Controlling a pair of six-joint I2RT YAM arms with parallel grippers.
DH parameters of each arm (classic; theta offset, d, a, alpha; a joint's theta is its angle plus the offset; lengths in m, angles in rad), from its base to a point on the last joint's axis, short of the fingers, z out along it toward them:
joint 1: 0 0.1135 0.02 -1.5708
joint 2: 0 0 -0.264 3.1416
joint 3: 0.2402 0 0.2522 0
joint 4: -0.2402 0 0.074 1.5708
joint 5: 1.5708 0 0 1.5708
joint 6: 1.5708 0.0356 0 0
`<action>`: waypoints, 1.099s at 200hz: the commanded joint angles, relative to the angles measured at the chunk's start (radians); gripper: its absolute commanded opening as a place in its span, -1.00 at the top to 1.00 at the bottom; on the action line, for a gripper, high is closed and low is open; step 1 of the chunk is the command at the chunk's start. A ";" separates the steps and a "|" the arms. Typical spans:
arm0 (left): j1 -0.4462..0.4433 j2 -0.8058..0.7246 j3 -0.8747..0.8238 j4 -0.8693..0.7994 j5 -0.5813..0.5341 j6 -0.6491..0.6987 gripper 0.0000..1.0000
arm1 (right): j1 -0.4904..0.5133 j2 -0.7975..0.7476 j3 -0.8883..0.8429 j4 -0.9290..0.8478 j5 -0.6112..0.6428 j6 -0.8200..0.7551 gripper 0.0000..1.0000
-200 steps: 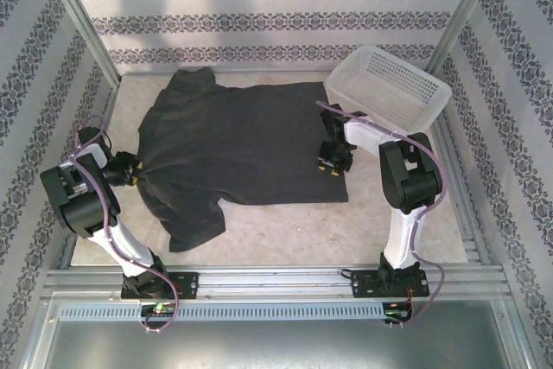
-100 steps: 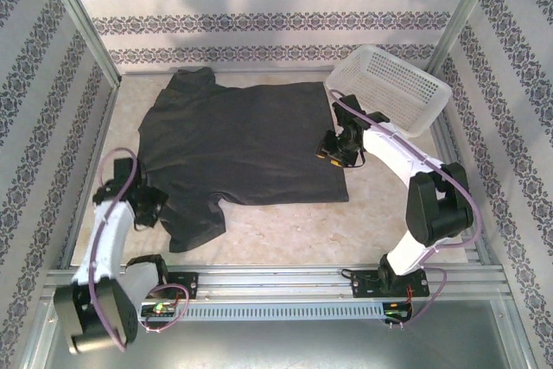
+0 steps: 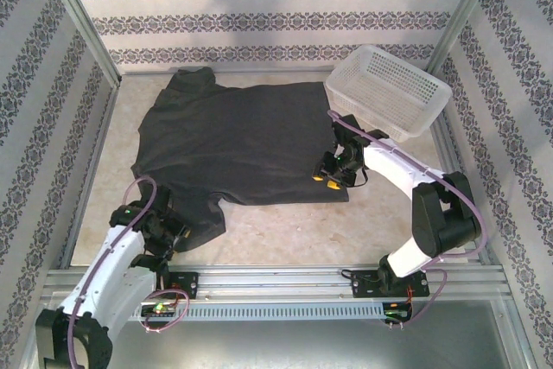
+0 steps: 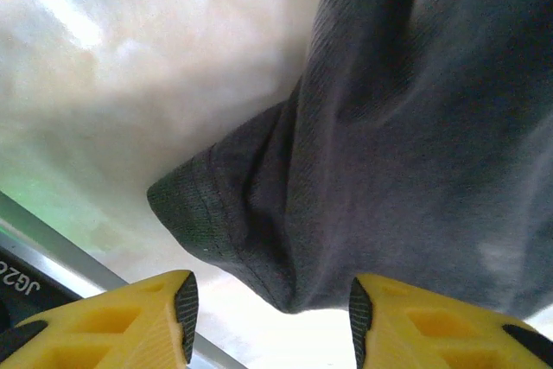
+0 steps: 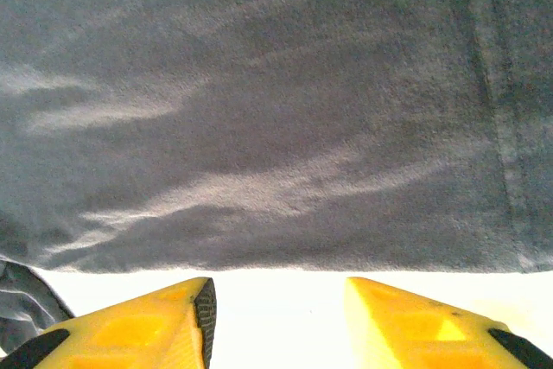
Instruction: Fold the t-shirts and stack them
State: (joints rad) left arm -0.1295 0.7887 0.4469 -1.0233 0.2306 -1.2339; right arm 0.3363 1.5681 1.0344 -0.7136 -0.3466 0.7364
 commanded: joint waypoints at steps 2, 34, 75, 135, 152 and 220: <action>-0.069 0.032 -0.053 0.014 0.008 -0.116 -0.02 | -0.006 -0.028 -0.024 -0.006 0.007 0.032 0.12; -0.108 0.117 -0.086 0.146 0.000 -0.163 0.17 | -0.017 -0.058 -0.046 -0.025 0.059 0.079 0.10; -0.108 0.095 -0.026 0.219 -0.060 -0.208 0.90 | -0.073 -0.079 -0.143 0.045 0.067 0.167 0.07; -0.109 -0.046 0.176 -0.027 -0.142 -0.319 1.00 | -0.117 -0.045 -0.168 0.059 0.140 0.251 0.08; -0.109 -0.081 0.186 -0.053 -0.154 -0.359 1.00 | -0.117 -0.030 -0.157 0.019 0.154 0.262 0.10; -0.108 -0.078 0.214 -0.057 -0.224 -0.383 1.00 | -0.107 -0.025 -0.218 0.060 0.174 0.320 0.23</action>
State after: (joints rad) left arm -0.2291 0.7017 0.6304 -1.0367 0.0631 -1.5936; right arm 0.2226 1.5169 0.8341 -0.6735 -0.1864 1.0210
